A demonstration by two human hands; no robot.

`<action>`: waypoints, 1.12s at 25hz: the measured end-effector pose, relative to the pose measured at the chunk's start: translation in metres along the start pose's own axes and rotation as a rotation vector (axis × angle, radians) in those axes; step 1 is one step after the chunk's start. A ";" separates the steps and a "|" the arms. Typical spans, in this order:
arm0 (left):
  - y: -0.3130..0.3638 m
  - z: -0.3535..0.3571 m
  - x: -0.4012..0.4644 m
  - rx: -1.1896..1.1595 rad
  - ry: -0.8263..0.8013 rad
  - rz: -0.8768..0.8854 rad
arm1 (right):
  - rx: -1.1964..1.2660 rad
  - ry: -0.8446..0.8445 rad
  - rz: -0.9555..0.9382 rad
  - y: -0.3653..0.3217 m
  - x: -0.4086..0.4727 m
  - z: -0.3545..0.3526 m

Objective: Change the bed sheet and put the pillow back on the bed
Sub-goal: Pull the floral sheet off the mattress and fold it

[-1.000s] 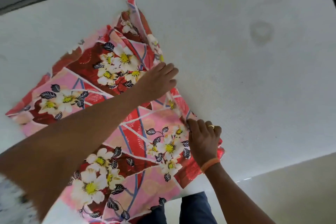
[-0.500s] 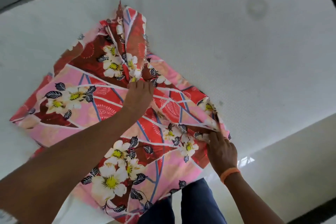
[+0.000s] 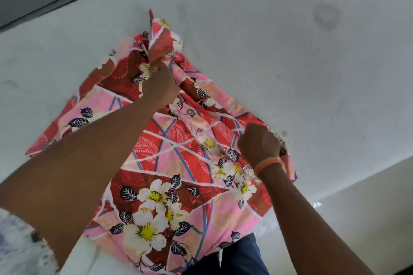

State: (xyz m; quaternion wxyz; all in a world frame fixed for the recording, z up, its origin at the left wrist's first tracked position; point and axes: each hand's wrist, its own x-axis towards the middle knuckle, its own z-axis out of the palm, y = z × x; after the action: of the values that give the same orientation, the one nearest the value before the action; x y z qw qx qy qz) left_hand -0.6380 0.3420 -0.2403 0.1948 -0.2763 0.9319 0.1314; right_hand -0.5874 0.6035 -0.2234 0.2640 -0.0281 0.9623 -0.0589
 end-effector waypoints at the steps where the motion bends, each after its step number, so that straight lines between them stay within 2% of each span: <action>1: 0.003 0.000 0.002 -0.177 0.041 -0.081 | 0.071 0.020 -0.083 -0.020 0.011 0.002; 3: 0.001 -0.004 0.015 -0.495 0.119 -0.219 | 0.180 -0.024 -0.241 -0.052 0.028 0.017; 5: -0.020 0.004 0.048 -0.787 0.153 -0.450 | 0.168 -0.095 -0.350 -0.065 0.038 0.041; 8: -0.080 0.021 0.089 -1.253 0.114 -0.849 | 0.090 -0.013 -0.408 -0.062 0.041 0.068; 10: -0.093 0.017 0.082 -1.321 0.068 -0.976 | 0.080 0.015 -0.418 -0.056 0.040 0.076; 11: -0.093 0.011 0.074 -1.245 0.093 -0.970 | 0.081 0.018 -0.418 -0.056 0.040 0.078; 12: -0.092 0.008 0.067 -1.143 0.197 -0.935 | 0.078 0.019 -0.420 -0.056 0.041 0.079; 13: -0.090 0.008 0.060 -1.051 0.439 -0.856 | 0.068 0.025 -0.420 -0.057 0.042 0.080; 14: -0.084 0.008 0.056 -0.881 0.675 -0.653 | 0.055 0.029 -0.418 -0.059 0.044 0.080; 15: -0.070 0.004 0.047 -0.552 0.798 -0.342 | 0.041 0.031 -0.422 -0.061 0.046 0.080; 16: -0.057 0.005 0.045 -0.231 0.733 0.028 | 0.034 0.030 -0.429 -0.063 0.047 0.080; 17: -0.046 0.009 0.048 0.019 0.587 0.378 | 0.035 0.032 -0.444 -0.063 0.049 0.080; 18: -0.036 0.013 0.050 0.218 0.429 0.630 | 0.044 0.041 -0.466 -0.061 0.049 0.079; 19: -0.031 0.021 0.053 0.357 0.301 0.790 | 0.054 0.064 -0.491 -0.057 0.048 0.078; 21: -0.032 0.037 0.058 0.500 0.198 0.858 | 0.044 0.151 -0.508 -0.042 0.043 0.076; 23: -0.035 0.047 0.056 0.536 0.192 0.768 | 0.001 0.255 -0.435 -0.018 0.034 0.075; 25: -0.035 0.053 0.037 0.445 0.237 0.601 | -0.028 0.295 -0.296 0.013 0.021 0.074; 28: -0.039 0.078 -0.025 0.180 0.242 0.357 | -0.037 0.218 -0.065 0.065 -0.002 0.075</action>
State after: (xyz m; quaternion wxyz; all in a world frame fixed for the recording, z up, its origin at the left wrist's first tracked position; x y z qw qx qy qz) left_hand -0.5745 0.3496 -0.3041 0.0792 -0.1022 0.9906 0.0459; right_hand -0.5491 0.6603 -0.2944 0.1554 -0.0579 0.9848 -0.0522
